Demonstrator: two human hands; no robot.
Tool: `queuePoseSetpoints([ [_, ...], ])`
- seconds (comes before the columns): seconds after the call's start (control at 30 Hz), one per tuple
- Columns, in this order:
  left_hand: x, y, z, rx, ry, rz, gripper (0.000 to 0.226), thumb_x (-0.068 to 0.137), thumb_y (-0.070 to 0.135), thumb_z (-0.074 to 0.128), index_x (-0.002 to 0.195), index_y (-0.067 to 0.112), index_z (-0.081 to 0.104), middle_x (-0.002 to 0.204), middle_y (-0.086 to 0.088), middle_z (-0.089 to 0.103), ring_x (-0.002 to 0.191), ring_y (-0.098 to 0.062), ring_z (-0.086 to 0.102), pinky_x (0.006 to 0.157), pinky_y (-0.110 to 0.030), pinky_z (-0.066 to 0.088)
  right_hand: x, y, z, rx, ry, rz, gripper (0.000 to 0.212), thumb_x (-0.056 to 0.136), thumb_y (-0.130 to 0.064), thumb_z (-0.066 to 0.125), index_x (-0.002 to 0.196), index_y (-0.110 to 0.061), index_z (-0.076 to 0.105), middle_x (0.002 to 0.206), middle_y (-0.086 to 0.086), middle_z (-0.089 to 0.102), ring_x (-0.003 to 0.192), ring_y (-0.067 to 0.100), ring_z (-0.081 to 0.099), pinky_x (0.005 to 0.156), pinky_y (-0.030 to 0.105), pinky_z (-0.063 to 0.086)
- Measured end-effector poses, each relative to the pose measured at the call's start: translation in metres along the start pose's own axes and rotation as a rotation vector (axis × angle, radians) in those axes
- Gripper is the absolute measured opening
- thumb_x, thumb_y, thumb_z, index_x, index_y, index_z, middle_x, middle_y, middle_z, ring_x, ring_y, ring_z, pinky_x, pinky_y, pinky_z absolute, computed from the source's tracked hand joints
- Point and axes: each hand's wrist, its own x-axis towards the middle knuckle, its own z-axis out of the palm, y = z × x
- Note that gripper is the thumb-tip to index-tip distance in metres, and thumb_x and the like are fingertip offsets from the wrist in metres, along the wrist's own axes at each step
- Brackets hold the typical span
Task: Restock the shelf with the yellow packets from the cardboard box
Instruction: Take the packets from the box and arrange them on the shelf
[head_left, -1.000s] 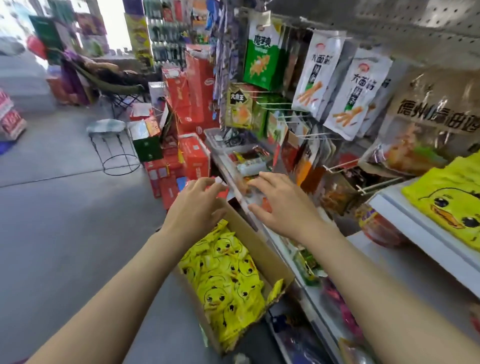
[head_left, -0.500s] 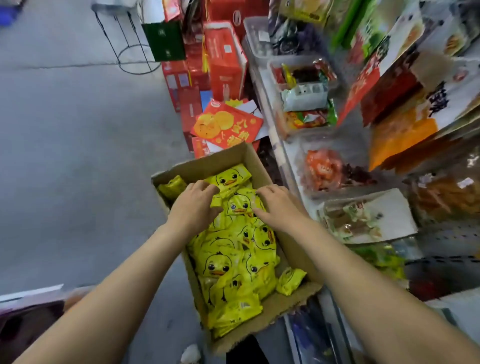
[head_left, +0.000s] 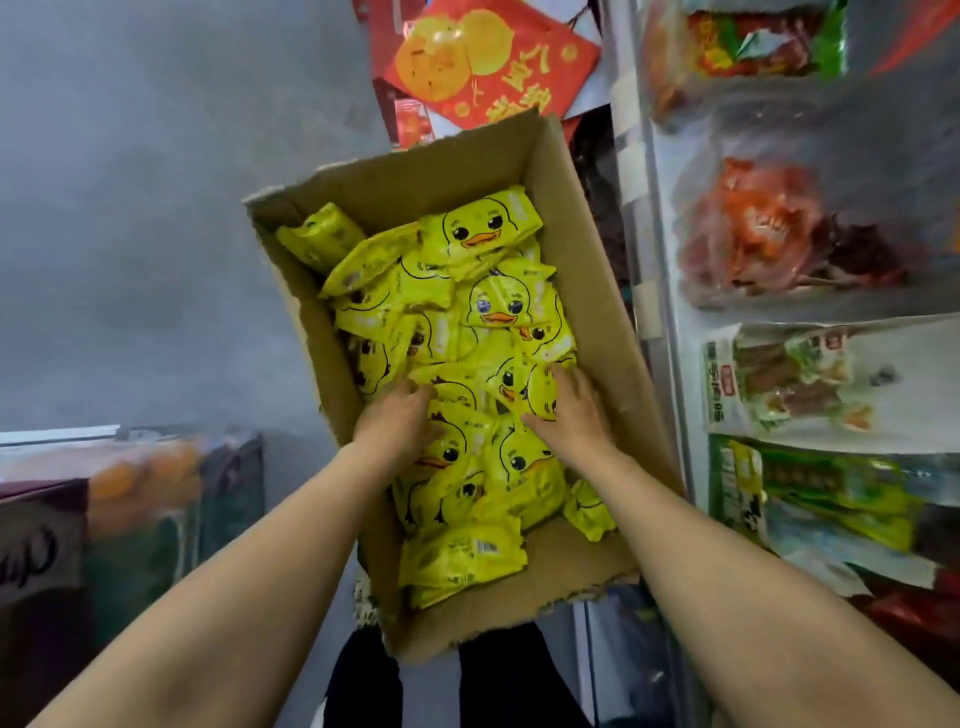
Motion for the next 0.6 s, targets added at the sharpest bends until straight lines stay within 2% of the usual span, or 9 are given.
queuePoseSetpoints([
  [0.1,0.009,0.002,0.013,0.004,-0.038,0.013,0.061,0.088,0.044,0.065,0.142,0.023,0.042,0.151,-0.007,0.035,0.142,-0.03,0.027,0.104,-0.045,0.042,0.004,0.008,0.01,0.084,0.034,0.045,0.088,0.085,-0.034,0.076,0.153,-0.013,0.025,0.159,0.014,0.023,0.147,0.031,0.021,0.117,0.035,0.02],
  [0.23,0.013,0.004,0.021,0.008,-0.026,-0.01,0.066,0.086,0.044,0.068,0.141,0.02,0.041,0.146,-0.006,0.037,0.132,-0.029,0.04,0.1,-0.04,0.042,0.007,0.012,0.016,0.066,0.097,0.053,0.086,0.083,-0.035,0.077,0.151,-0.014,0.029,0.149,0.017,0.037,0.138,0.034,0.032,0.112,0.037,0.026],
  [0.33,0.017,0.003,0.018,0.026,-0.023,-0.044,0.069,0.082,0.047,0.071,0.139,0.018,0.044,0.142,-0.008,0.042,0.135,-0.03,0.036,0.103,-0.042,0.042,0.01,0.012,0.016,0.085,0.099,0.074,0.089,0.083,-0.037,0.077,0.154,-0.023,0.025,0.141,0.019,0.041,0.132,0.034,0.039,0.108,0.04,0.034],
  [0.43,0.022,0.002,0.008,0.113,-0.048,-0.068,0.063,0.078,0.05,0.074,0.131,0.023,0.053,0.136,-0.005,0.051,0.133,-0.028,0.04,0.1,-0.04,0.04,0.012,0.013,0.013,-0.022,0.07,0.069,0.086,0.086,-0.039,0.073,0.154,-0.025,0.022,0.135,0.017,0.043,0.125,0.035,0.045,0.1,0.041,0.04],
  [0.53,0.023,0.006,-0.001,0.14,-0.102,-0.124,0.05,0.075,0.051,0.076,0.118,0.029,0.064,0.121,-0.001,0.064,0.119,-0.024,0.055,0.095,-0.035,0.041,0.008,0.011,0.013,-0.175,0.127,0.001,0.074,0.086,-0.034,0.074,0.146,-0.02,0.034,0.133,0.015,0.04,0.121,0.035,0.047,0.095,0.041,0.043],
  [0.6,0.022,0.005,-0.004,0.073,-0.147,-0.163,0.047,0.074,0.05,0.078,0.115,0.03,0.068,0.116,0.0,0.068,0.114,-0.023,0.059,0.091,-0.031,0.042,0.008,0.01,0.013,-0.265,0.191,-0.076,0.068,0.083,-0.029,0.077,0.141,-0.02,0.042,0.14,0.015,0.036,0.126,0.034,0.043,0.096,0.042,0.044],
])
